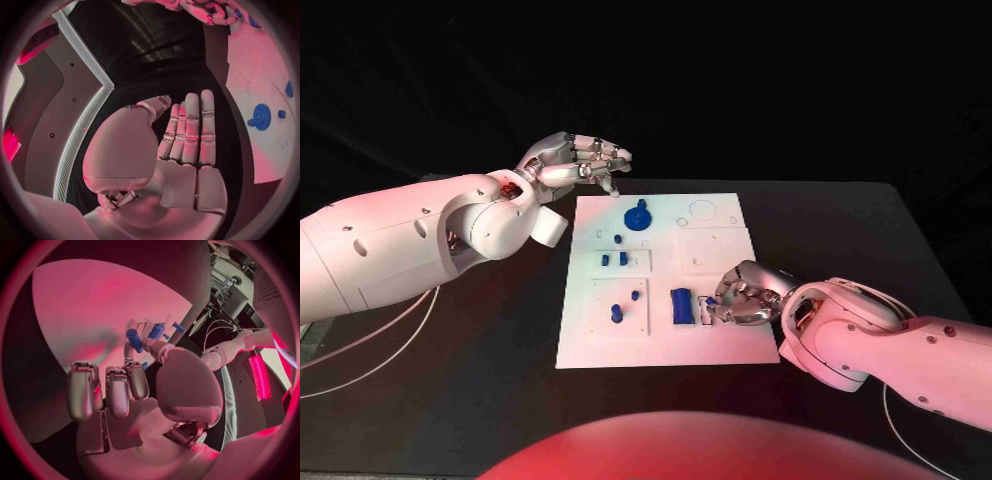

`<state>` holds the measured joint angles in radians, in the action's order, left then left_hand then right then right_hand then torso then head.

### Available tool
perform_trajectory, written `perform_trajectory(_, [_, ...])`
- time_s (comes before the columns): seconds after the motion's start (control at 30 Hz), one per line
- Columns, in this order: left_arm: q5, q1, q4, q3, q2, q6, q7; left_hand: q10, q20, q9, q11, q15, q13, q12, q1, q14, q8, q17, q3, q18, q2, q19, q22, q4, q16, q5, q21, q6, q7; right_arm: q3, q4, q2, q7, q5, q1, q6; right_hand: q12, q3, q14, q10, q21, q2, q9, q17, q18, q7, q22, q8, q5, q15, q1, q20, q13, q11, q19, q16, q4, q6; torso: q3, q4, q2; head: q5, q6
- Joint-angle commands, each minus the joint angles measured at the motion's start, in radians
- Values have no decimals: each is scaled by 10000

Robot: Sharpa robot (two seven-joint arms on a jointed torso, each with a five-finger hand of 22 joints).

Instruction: Assemble the parts on the task board

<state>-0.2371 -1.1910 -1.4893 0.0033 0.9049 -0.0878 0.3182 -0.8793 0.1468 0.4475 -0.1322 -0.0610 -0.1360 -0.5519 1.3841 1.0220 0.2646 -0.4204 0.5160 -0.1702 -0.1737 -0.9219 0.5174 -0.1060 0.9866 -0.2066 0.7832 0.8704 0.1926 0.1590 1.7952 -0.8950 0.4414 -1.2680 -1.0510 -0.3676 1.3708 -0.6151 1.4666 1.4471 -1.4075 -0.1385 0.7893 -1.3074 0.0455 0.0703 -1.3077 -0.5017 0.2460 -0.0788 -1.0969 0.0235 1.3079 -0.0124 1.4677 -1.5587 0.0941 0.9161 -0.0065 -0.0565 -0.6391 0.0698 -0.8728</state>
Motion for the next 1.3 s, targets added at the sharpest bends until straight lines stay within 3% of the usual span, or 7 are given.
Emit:
perform_trajectory(0.03, [-11, -4, -30, 4, -20, 142, 65, 69, 70, 11, 6, 15, 12, 38, -70, -54, -46, -13, -14, -129, 8, -14, -12, 42, -1, -49, -43, -44, -9, -1, -106, 69, 191, 87, 18, 376, 8, -265, 996, 11, 48, 8, -29, -2439, -113, -146, -1807, 11, -61, -56, 174, -53, 890, -64, 703, -3, -355, 182, 3, 0, 5, 6, 2])
perform_trajectory(0.43, [-11, -4, -33, 4, -30, 153, 64, 69, 70, 11, 6, 15, 12, 38, -70, -54, -46, -13, -14, -129, 8, -14, -12, 42, -1, -49, -43, -44, -9, -2, -379, 378, 308, -171, 44, 346, 43, 167, 998, 39, 29, -6, -61, -2447, -119, -187, -1830, -15, -719, -81, 630, -76, 932, -96, 716, -7, 19, 362, 11, 0, -1, 28, 2])
perform_trajectory(0.73, [-11, -4, -29, 4, -34, 163, 54, 69, 70, 11, 6, 15, 12, 38, -70, -54, -46, -13, -14, -129, 8, -14, -12, 42, -1, -49, -43, -44, -9, -2, -384, 495, 260, -269, 59, 235, 79, 242, 1000, 64, 4, 32, -60, -2452, -124, -196, -1845, -37, -817, -86, 733, -80, 966, -101, 723, -10, 133, 405, 6, 6, 2, 48, 2])
perform_trajectory(0.93, [-11, -4, -27, 4, -39, 171, 49, 69, 70, 11, 6, 15, 12, 38, -70, -54, -46, -13, -14, -129, 8, -14, -12, 42, -1, -49, -43, -44, -9, -2, -462, 525, 326, -312, 60, 361, 88, 327, 1002, 74, 7, 47, -52, -2460, -124, -207, -1847, -67, -934, -95, 839, -88, 975, -111, 726, -15, 244, 446, -1, -1, 12, 55, 2])
perform_trajectory(1.3, [-11, -5, -31, 4, -35, 169, 41, 69, 70, 11, 6, 15, 12, 38, -70, -54, -46, -13, -14, -129, 8, -14, -12, 42, -1, -49, -43, -44, -9, -3, -548, 577, 388, -384, 59, 554, 110, 655, 1001, 93, 10, 11, -34, -2458, -125, -215, -1859, -137, -1534, -103, 1177, -99, 1006, -118, 731, -14, 618, 486, 6, -3, 8, 57, 2])
